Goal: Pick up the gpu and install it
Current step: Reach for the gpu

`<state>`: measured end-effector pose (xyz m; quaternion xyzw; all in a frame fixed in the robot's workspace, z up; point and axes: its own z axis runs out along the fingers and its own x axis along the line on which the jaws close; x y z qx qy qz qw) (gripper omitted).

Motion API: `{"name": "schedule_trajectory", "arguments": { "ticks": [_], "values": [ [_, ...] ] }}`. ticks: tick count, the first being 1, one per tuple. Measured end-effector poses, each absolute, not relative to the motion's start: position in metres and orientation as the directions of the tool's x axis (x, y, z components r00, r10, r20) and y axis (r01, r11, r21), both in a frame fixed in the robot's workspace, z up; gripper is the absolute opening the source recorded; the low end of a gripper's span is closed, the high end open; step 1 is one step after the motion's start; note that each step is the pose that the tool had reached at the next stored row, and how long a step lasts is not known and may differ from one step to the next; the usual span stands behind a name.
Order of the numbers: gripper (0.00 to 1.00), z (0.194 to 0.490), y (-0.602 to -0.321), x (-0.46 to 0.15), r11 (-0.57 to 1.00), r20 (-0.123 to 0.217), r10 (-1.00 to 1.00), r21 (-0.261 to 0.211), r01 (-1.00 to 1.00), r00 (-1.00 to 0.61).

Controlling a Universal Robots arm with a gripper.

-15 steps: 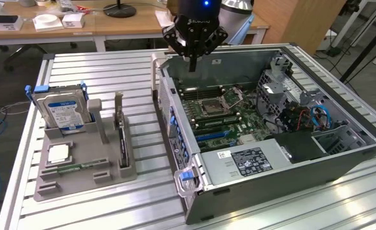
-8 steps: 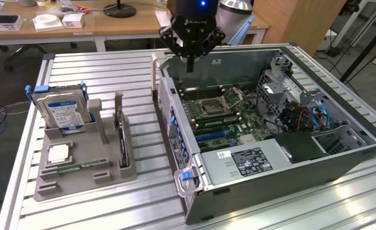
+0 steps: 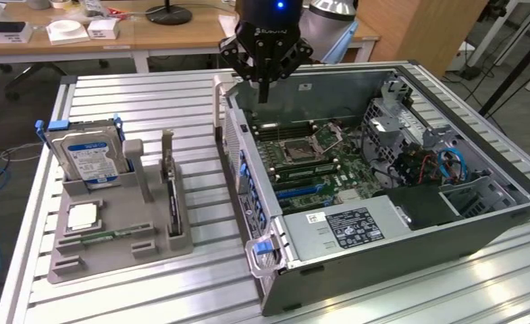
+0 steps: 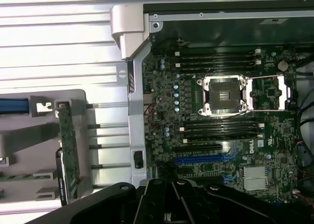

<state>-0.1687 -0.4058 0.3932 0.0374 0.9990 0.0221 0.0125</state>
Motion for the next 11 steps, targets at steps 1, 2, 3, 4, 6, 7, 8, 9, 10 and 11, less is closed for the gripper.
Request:
{"name": "schedule_trajectory", "arguments": {
  "ticks": [1, 2, 3, 4, 6, 7, 8, 9, 10, 11],
  "values": [
    [0.11, 0.3932, -0.4058, -0.1696, 0.996, -0.023, 0.075, 0.045, 0.074, -0.997],
    [0.11, 0.3932, -0.4059, -0.1704, 0.996, -0.023, 0.075, 0.045, 0.074, -0.997],
    [0.11, 0.3932, -0.406, -0.1713, 0.996, -0.023, 0.075, 0.045, 0.074, -0.997],
    [0.11, 0.3932, -0.4061, -0.1721, 0.996, -0.023, 0.075, 0.045, 0.074, -0.997],
    [0.11, 0.3932, -0.4062, -0.1738, 0.996, -0.023, 0.075, 0.045, 0.074, -0.997],
    [0.11, 0.3932, -0.4062, -0.1747, 0.996, -0.023, 0.075, 0.045, 0.074, -0.997],
    [0.11, 0.3932, -0.4063, -0.1755, 0.996, -0.023, 0.075, 0.045, 0.074, -0.997],
    [0.11, 0.3932, -0.4064, -0.1764, 0.996, -0.023, 0.075, 0.045, 0.074, -0.997],
    [0.11, 0.3932, -0.4064, -0.1774, 0.996, -0.023, 0.075, 0.045, 0.074, -0.997],
    [0.11, 0.3932, -0.4065, -0.1783, 0.996, -0.023, 0.075, 0.045, 0.074, -0.997]
  ]
}}
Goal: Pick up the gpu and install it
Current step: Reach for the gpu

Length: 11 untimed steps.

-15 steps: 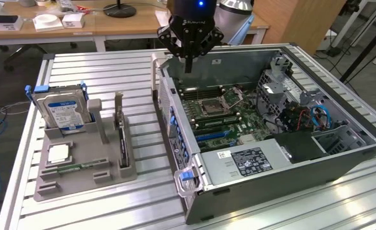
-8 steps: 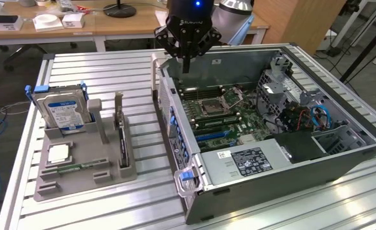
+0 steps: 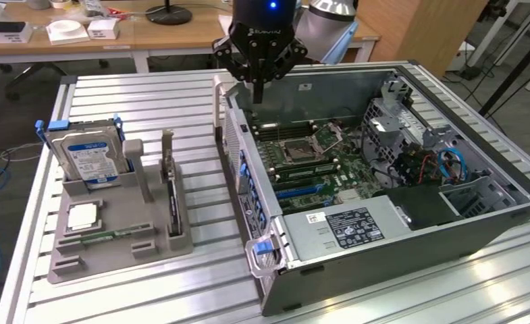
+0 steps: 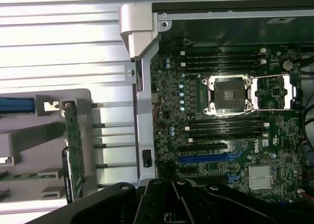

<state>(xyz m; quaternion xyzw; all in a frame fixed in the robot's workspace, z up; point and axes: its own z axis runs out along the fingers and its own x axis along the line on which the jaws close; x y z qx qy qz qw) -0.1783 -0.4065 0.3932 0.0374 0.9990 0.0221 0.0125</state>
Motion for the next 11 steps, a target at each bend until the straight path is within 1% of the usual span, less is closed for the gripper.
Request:
{"name": "schedule_trajectory", "arguments": {
  "ticks": [11],
  "values": [
    [0.11, 0.393, -0.408, -0.189, 0.996, -0.023, 0.075, 0.045, 0.074, -0.997]
  ]
}}
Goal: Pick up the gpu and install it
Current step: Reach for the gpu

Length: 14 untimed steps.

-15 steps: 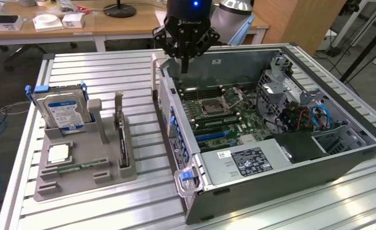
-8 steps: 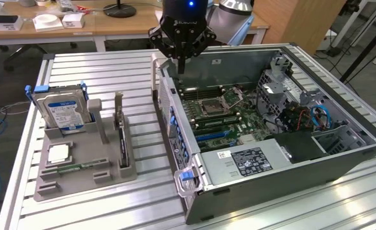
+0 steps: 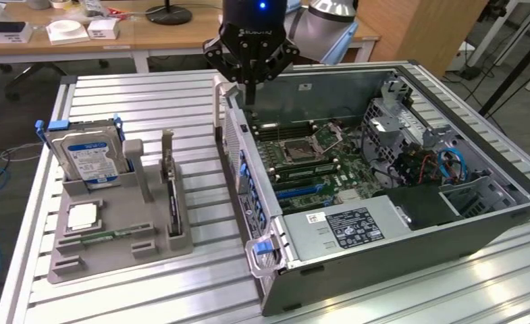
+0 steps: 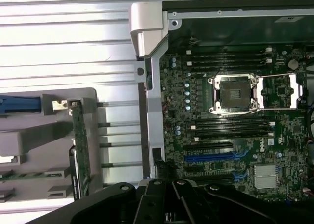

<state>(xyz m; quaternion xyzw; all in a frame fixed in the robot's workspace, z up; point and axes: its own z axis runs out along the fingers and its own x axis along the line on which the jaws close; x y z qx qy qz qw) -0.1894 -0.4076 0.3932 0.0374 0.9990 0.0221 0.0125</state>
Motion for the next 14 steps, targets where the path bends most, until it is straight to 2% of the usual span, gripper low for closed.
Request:
{"name": "schedule_trajectory", "arguments": {
  "ticks": [14],
  "values": [
    [0.11, 0.393, -0.411, -0.203, 0.996, -0.023, 0.075, 0.045, 0.074, -0.997]
  ]
}}
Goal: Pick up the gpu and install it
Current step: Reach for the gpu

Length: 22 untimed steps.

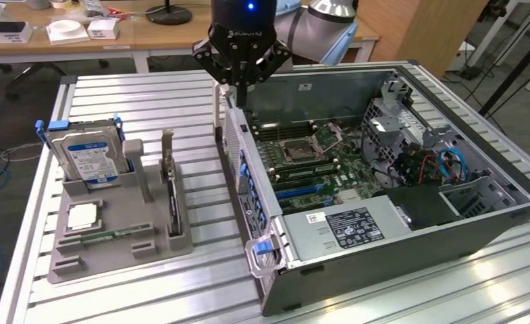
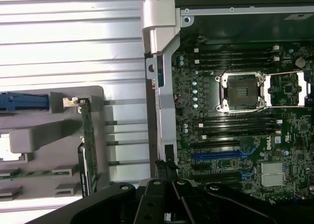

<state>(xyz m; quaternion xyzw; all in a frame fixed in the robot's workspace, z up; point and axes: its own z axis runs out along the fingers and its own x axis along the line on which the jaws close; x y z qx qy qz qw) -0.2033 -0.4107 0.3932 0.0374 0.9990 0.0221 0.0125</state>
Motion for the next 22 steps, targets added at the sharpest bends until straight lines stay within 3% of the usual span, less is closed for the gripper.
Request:
{"name": "schedule_trajectory", "arguments": {
  "ticks": [22],
  "values": [
    [0.11, 0.393, -0.414, -0.227, 0.996, -0.023, 0.075, 0.045, 0.074, -0.997]
  ]
}}
